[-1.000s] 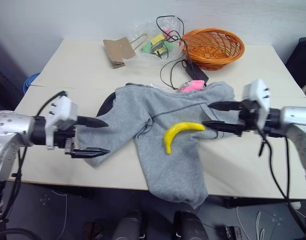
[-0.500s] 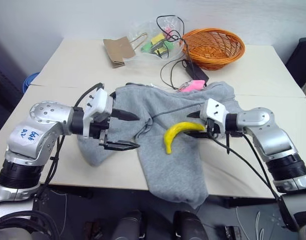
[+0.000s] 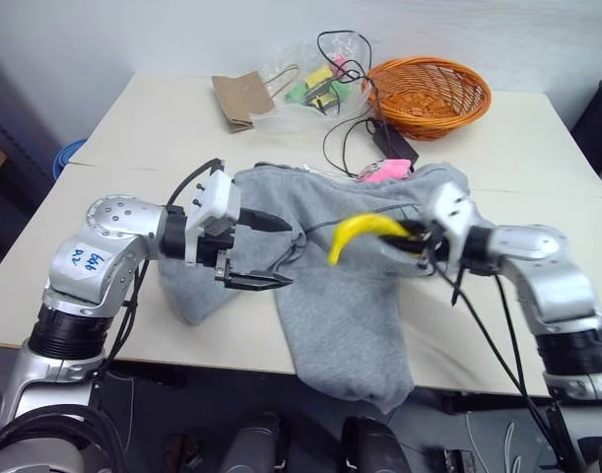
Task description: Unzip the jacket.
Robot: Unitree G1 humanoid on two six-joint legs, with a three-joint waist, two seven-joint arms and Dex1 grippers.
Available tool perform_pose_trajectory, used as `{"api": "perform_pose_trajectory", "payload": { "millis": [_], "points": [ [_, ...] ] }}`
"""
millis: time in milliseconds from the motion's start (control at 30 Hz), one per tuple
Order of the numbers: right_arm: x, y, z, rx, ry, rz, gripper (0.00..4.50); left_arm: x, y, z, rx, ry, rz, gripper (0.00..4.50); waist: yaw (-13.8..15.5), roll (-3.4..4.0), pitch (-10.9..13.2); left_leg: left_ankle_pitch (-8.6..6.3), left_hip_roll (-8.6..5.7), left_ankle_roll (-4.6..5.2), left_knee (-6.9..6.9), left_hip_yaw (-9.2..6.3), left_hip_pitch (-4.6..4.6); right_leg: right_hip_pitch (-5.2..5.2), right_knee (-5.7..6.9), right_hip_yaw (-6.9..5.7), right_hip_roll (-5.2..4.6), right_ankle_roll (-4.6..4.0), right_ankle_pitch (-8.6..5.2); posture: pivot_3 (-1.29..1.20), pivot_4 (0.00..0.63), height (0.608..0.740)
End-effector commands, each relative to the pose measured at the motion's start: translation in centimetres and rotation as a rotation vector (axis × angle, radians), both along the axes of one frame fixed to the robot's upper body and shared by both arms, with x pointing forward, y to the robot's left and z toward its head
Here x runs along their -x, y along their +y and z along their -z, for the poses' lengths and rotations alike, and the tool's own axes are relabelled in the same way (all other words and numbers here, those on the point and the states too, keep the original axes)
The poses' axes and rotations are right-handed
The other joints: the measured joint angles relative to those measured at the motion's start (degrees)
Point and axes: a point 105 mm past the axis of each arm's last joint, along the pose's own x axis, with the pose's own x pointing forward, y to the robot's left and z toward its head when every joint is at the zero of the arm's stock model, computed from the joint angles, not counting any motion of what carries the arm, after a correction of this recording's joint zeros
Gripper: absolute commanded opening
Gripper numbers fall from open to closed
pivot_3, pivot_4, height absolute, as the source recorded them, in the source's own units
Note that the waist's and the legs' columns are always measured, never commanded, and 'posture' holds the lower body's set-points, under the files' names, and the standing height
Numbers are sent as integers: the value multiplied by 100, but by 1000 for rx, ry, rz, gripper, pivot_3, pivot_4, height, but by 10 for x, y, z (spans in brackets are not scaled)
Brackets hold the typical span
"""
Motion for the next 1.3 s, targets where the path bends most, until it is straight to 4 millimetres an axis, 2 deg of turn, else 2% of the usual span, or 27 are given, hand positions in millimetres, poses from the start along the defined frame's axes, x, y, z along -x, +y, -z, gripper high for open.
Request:
{"api": "perform_pose_trajectory", "payload": {
  "millis": [33, 100, 200, 233, 333, 400, 500, 600, 667, 733, 867, 1000, 1100, 1167, 1300],
  "points": [
    [16, -69, -43, -99, -85, 314, 662, 4, -11, -10, 31, -45, 38, 4500, 28, 0, 0, 0, 0, 0, 0, 0, 0, 0, 1, 0, 0, 0, 0, 0, 150, 740],
    [31, -123, -44, -110, -82, 531, 662, 5, -18, -8, 44, -38, 65, 4500, 100, 0, 0, 0, 0, 0, -1, -5, -1, 5, -4, -4, -1, 0, 0, 0, 150, 740],
    [56, -188, -13, -26, -4, 784, 662, 7, -26, 2, 23, -36, 102, 4500, 197, -2, -1, -2, -2, 3, 0, -4, -11, 5, -16, -4, 0, 1, 1, 0, 150, 740],
    [65, -204, -1, -17, 28, 848, 662, 7, -28, 4, 15, -39, 112, 4500, 193, -2, -1, -3, -3, 4, -1, -2, -12, 6, -20, -7, 1, 1, 1, 0, 150, 740],
    [81, -231, 32, -21, 119, 955, 662, 3, -34, 12, -10, -49, 125, 4500, 147, -2, 0, 0, -3, 8, -5, 14, -4, 7, -17, -12, 4, 7, 4, 0, 150, 740],
    [88, -238, 56, 15, 191, 990, 662, -6, -34, 29, -95, -89, 99, 4500, 72, -2, 0, 1, -1, 9, -20, 42, 25, 12, -12, -8, 3, 8, 5, 0, 150, 740],
    [89, -240, 79, -8, 244, 1032, 662, -20, -32, 49, -190, -146, 52, 4500, -40, 0, -1, 1, 5, 8, -38, 59, 47, 12, -22, 2, 1, 8, 5, 0, 150, 740],
    [88, -232, 86, -109, 272, 1027, 1605, -18, -36, 49, -164, -137, 59, 4500, -49, 0, -1, 0, 18, 3, -38, 60, 41, 4, -4, 1, 8, 6, 5, 0, 150, 740],
    [88, -225, 79, -129, 268, 981, 2236, -15, -37, 49, -151, -134, 65, 4500, -48, 1, -1, -1, 19, 2, -33, 58, 35, 3, -8, 2, 10, 6, 5, 0, 150, 740],
    [90, -226, 70, -113, 251, 979, 2908, -14, -36, 50, -151, -133, 61, 4500, -29, 1, -1, -2, 20, 3, -30, 57, 33, 6, -15, 5, 11, 6, 5, 0, 150, 740],
    [94, -225, 34, 16, 214, 907, 4365, -21, -27, 55, -199, -163, 26, 4500, 22, 11, 2, -4, 19, 7, -24, 57, 31, 7, -15, 9, 9, 6, 5, 0, 150, 740],
    [82, -212, -7, 196, 149, 753, 4469, -41, -8, 63, -349, -295, -23, 4500, 22, 11, 3, -9, 18, 11, -23, 56, 32, 8, -38, 8, 6, 6, 5, 0, 150, 740],
    [62, -195, -27, 372, 76, 629, 4469, -58, 3, 65, -411, -357, -65, 4500, -3, 11, 3, -14, 20, 6, -25, 58, 33, 2, -38, 3, 10, 6, 5, 0, 150, 740],
    [42, -172, -25, 556, 16, 483, 4469, -69, 7, 72, -484, -422, -81, 4500, -28, 5, 6, -15, 24, 4, -25, 59, 32, 0, -39, 2, 13, 6, 5, 0, 150, 740],
    [17, -154, -7, 766, -40, 345, 4469, -79, 8, 78, -537, -487, -95, 4500, -6, 2, 8, -15, 23, 3, -26, 61, 22, -9, -24, 1, 15, 6, 5, 0, 150, 740]
  ]
}}
